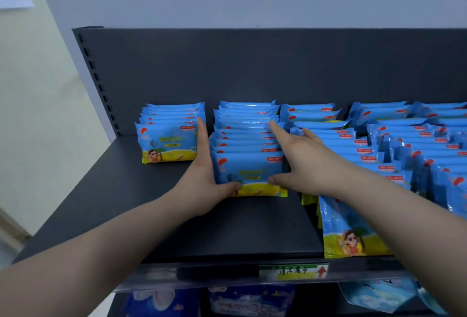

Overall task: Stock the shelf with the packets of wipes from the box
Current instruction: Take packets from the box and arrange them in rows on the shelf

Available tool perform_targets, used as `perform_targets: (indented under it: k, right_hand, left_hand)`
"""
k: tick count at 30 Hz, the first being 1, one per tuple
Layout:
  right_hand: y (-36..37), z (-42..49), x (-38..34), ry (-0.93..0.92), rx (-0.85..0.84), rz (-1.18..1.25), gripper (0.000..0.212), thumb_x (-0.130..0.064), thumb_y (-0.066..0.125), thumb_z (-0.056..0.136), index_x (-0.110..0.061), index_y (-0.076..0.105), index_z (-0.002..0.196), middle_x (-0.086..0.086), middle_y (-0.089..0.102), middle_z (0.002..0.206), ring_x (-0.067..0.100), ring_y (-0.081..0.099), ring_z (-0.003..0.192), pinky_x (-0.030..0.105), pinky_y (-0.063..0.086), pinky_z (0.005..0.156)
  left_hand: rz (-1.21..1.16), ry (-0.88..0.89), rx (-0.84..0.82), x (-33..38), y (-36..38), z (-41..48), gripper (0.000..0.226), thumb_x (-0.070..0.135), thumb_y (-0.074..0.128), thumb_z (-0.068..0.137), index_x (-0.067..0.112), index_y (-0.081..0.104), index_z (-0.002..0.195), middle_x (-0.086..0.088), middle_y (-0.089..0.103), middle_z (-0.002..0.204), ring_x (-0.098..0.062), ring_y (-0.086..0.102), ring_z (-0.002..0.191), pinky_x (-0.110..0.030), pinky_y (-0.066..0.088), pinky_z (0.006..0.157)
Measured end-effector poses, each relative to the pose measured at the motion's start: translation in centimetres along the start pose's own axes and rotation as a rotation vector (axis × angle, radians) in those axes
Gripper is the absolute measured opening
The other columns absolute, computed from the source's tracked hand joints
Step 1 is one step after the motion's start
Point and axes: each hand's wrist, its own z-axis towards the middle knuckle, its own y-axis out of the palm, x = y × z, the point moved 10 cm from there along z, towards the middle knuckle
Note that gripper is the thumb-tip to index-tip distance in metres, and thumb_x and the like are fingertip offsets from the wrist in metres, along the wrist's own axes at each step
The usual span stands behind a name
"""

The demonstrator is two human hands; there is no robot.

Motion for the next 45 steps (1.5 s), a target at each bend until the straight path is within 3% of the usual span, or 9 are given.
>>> perform_targets:
  k: [11, 16, 20, 24, 28, 31, 36, 41, 45]
  right_hand:
    - [0.8, 0.6, 1.6, 0.134, -0.199, 0.139, 0.128, -0.057, 0.073, 0.069, -0.018, -0.02, 0.147, -0.008, 0.045, 0.138, 0.02, 0.017, 0.143, 0.035, -0.002, 0.118]
    - [0.5, 0.8, 1.5, 0.136, -0.25, 0.267, 0.129, -0.069, 0.07, 0.058, -0.027, -0.013, 0.148, -0.011, 0.032, 0.149, 0.016, 0.03, 0.136, 0.031, 0.025, 0.112]
    - [-2.0, 3.3, 3.9, 0.224, 0.051, 0.69, 0.081, -0.061, 0.05, 0.085, -0.028, 0.014, 0.15, -0.011, 0.027, 0.151, 0.012, 0.03, 0.137, 0.031, 0.027, 0.111]
    - [0.2, 7.8, 6.6, 0.442, 0.138, 1.12, 0.068, -0.063, 0.043, 0.084, -0.023, 0.042, 0.137, -0.004, 0.044, 0.14, 0.021, 0.043, 0.129, 0.042, 0.031, 0.11]
    - [1.5, 9.8, 7.2, 0.515, 0.146, 1.296, 0.043, -0.062, 0.047, 0.082, -0.022, 0.053, 0.095, 0.002, 0.055, 0.103, 0.019, 0.055, 0.083, 0.031, 0.044, 0.082]
    - [1.4, 9.7, 6.7, 0.526, 0.146, 1.287, 0.04, -0.059, 0.045, 0.088, -0.019, 0.051, 0.088, 0.003, 0.058, 0.094, 0.016, 0.053, 0.068, 0.028, 0.044, 0.064]
    - [1.2, 9.2, 6.1, 0.542, 0.141, 1.247, 0.048, -0.056, 0.041, 0.093, -0.011, 0.058, 0.102, 0.002, 0.054, 0.124, 0.027, 0.052, 0.12, 0.043, 0.043, 0.103]
    - [0.9, 9.1, 5.4, 0.533, 0.114, 1.192, 0.056, -0.057, 0.038, 0.093, -0.013, 0.049, 0.128, 0.004, 0.058, 0.115, 0.026, 0.056, 0.111, 0.045, 0.043, 0.101]
    - [0.3, 8.3, 5.4, 0.507, 0.133, 1.253, 0.053, -0.053, 0.041, 0.094, -0.017, 0.046, 0.132, 0.006, 0.055, 0.126, 0.024, 0.052, 0.118, 0.042, 0.04, 0.105]
  left_hand:
    - [-0.344, -0.184, -0.083, -1.7, 1.0, 1.4, 0.143, 0.017, 0.088, 0.06, 0.036, -0.027, 0.142, 0.014, 0.034, 0.148, -0.005, 0.046, 0.127, -0.031, 0.042, 0.104]
    - [-0.288, -0.178, -0.1, -1.0, 1.0, 1.4, 0.144, 0.024, 0.087, 0.058, 0.037, -0.03, 0.14, 0.018, 0.029, 0.149, -0.003, 0.043, 0.129, -0.027, 0.042, 0.103]
    - [-0.122, -0.109, -0.018, 0.1, -0.5, 1.4, 0.137, 0.017, 0.083, 0.067, 0.038, -0.032, 0.139, 0.056, 0.015, 0.112, 0.025, 0.036, 0.112, -0.006, 0.037, 0.095]
    - [-0.026, -0.054, 0.004, 1.0, -0.9, 1.8, 0.136, 0.017, 0.084, 0.067, 0.04, -0.029, 0.139, 0.056, 0.005, 0.105, 0.044, 0.021, 0.095, 0.008, 0.029, 0.086]
    - [-0.048, -0.048, -0.02, 0.9, -0.7, 1.8, 0.137, 0.022, 0.085, 0.065, 0.048, -0.029, 0.137, 0.051, 0.013, 0.119, 0.019, 0.036, 0.121, -0.016, 0.039, 0.103]
    - [-0.065, -0.043, -0.023, 0.9, -0.6, 1.8, 0.137, 0.023, 0.084, 0.066, 0.047, -0.03, 0.137, 0.046, 0.019, 0.127, 0.007, 0.036, 0.129, -0.018, 0.038, 0.104]
    - [-0.102, -0.046, -0.009, 0.5, -0.5, 1.8, 0.135, 0.023, 0.084, 0.067, 0.046, -0.03, 0.137, 0.026, 0.026, 0.146, 0.008, 0.039, 0.128, -0.015, 0.039, 0.103]
    - [-0.136, -0.058, -0.041, 0.0, -0.1, 1.8, 0.137, 0.022, 0.084, 0.067, 0.049, -0.032, 0.134, 0.028, 0.024, 0.146, 0.017, 0.038, 0.122, -0.003, 0.039, 0.092]
    - [-0.167, -0.066, -0.056, 0.0, 0.0, 2.0, 0.141, 0.03, 0.084, 0.062, 0.045, -0.037, 0.133, 0.024, 0.023, 0.149, 0.01, 0.037, 0.128, -0.019, 0.04, 0.103]
